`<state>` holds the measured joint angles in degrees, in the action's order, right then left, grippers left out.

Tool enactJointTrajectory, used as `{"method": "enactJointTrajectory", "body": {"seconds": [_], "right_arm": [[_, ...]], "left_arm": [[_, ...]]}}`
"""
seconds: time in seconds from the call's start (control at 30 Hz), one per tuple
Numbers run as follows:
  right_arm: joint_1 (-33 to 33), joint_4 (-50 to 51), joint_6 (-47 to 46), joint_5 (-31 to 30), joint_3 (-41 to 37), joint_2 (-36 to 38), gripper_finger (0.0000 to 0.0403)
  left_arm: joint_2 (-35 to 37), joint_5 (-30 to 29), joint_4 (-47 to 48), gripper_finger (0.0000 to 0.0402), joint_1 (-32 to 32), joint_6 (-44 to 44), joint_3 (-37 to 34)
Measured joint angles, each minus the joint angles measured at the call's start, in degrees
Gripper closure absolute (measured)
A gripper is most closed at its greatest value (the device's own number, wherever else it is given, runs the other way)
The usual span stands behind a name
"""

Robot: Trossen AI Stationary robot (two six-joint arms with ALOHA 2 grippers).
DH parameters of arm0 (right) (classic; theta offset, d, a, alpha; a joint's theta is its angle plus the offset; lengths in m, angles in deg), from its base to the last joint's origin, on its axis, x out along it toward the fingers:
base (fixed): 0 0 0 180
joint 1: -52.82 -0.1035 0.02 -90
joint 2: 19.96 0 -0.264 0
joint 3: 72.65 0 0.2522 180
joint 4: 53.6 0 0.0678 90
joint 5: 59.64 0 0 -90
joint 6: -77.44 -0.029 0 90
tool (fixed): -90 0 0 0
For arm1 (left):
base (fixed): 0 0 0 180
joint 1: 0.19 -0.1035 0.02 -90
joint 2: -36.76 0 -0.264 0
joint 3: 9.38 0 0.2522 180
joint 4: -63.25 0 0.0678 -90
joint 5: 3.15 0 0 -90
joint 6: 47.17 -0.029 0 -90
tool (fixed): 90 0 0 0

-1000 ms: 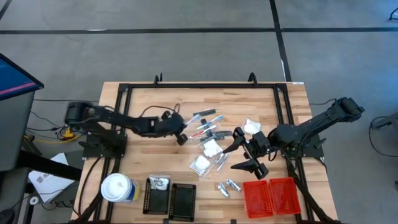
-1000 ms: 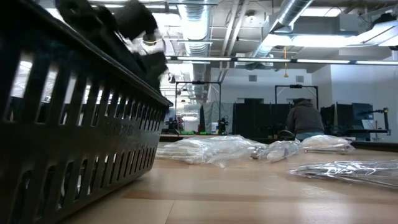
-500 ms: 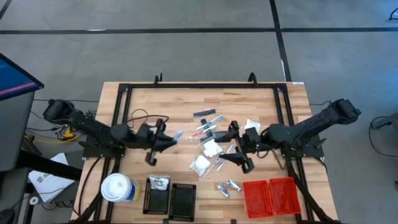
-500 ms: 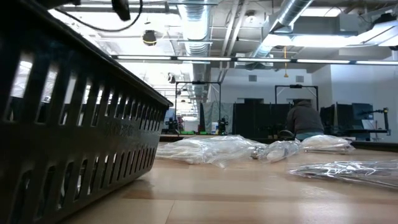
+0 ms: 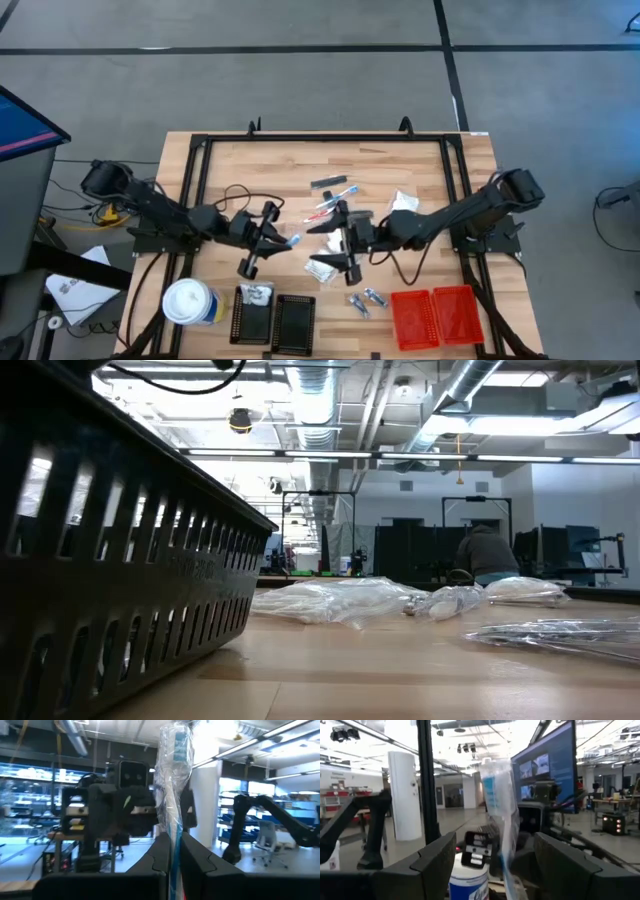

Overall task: Pick & Place Travel size toiletries
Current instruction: Put the blue toothbrush into the right red bin

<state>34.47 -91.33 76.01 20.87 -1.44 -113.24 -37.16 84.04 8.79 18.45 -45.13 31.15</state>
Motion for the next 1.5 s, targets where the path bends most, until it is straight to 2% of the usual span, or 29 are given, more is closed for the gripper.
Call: {"method": "enactJointTrajectory", "body": {"seconds": [0.9, 1.13, 1.5], "right_arm": [[1.9, 3.2, -1.6, 0.1, 1.2, -1.7, 0.0143], [2.0, 3.5, -1.6, 0.2, 1.2, -1.7, 0.0143], [2.8, 4.6, -2.3, -0.1, 1.2, -1.7, 0.0143]], "left_arm": [[-0.1, 3.3, 1.4, 0.0390, -0.8, 0.4, 0.2], [-0.1, 3.3, 3.4, 0.0390, -2.9, 2.1, 0.2], [-8.4, 3.7, 2.9, 0.0389, -3.6, 2.6, 5.4]]}}
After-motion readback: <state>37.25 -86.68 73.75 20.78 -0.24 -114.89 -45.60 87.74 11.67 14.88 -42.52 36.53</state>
